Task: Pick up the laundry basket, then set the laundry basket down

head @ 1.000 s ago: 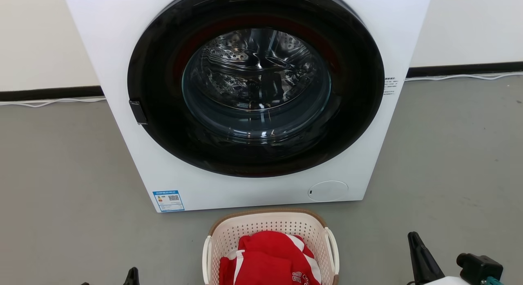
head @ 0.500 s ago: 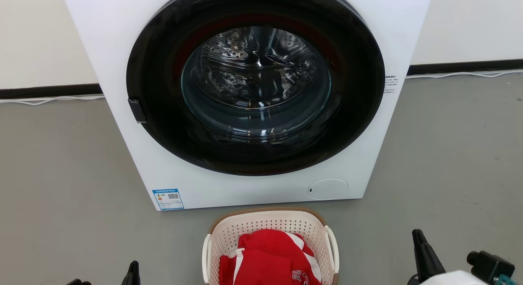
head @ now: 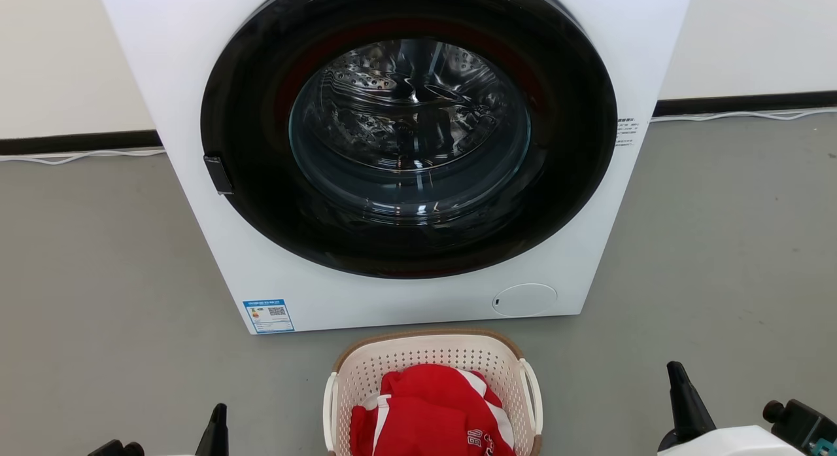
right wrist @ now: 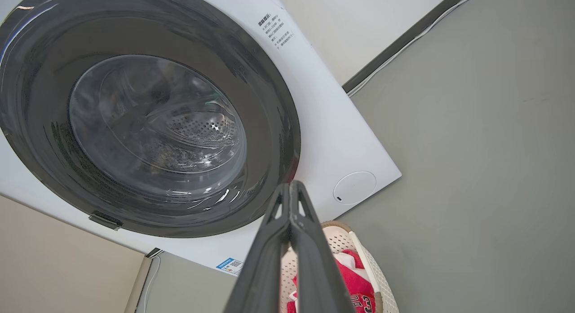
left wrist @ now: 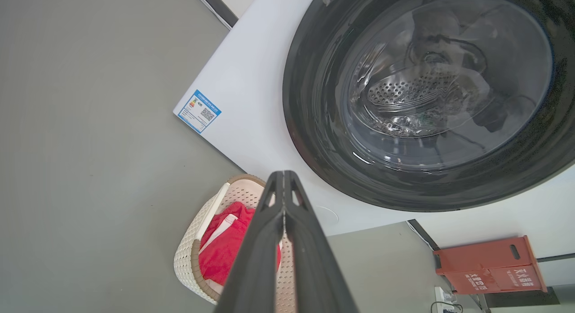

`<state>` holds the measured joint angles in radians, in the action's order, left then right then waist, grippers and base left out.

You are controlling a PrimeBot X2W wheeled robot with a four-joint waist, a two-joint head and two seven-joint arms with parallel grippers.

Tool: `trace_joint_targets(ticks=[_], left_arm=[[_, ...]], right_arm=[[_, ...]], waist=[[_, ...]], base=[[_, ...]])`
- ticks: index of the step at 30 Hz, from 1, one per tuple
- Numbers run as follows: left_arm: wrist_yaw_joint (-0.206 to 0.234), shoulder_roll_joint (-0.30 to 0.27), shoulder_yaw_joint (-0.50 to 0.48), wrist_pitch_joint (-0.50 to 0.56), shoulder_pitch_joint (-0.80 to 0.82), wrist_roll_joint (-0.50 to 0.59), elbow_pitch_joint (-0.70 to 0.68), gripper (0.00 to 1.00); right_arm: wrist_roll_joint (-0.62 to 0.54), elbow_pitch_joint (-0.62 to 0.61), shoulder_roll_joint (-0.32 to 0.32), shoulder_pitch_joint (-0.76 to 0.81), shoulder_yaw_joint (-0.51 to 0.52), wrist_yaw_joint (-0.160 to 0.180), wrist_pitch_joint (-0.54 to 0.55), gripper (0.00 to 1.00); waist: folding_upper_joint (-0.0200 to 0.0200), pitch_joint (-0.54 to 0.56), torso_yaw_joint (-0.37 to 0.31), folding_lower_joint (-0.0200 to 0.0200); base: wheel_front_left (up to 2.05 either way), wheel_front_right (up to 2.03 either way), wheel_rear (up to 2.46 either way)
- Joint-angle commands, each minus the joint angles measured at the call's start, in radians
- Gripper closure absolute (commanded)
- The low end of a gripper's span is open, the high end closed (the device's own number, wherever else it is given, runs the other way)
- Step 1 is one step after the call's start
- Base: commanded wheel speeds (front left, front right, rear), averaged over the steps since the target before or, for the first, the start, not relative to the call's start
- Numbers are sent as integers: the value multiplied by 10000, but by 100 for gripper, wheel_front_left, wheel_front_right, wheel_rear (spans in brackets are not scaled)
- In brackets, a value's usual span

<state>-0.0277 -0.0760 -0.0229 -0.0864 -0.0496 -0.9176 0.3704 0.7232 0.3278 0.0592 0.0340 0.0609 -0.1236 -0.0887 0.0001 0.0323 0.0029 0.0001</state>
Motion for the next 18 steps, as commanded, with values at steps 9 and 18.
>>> trace_joint_targets(ticks=[9,18], left_arm=[[-202,-46,-285,295,715,-1023,-434,100],[-341,5,-391,582,860,-2012,-571,100]], right_arm=[[1318,-398,51,-697,17,-37,318,100],[2585,-471,28,-819,104,-43,604,100]], waist=[[-1,-46,-4,-1],[-1,-98,-8,-1]], base=[[0,0,0],[0,0,0]])
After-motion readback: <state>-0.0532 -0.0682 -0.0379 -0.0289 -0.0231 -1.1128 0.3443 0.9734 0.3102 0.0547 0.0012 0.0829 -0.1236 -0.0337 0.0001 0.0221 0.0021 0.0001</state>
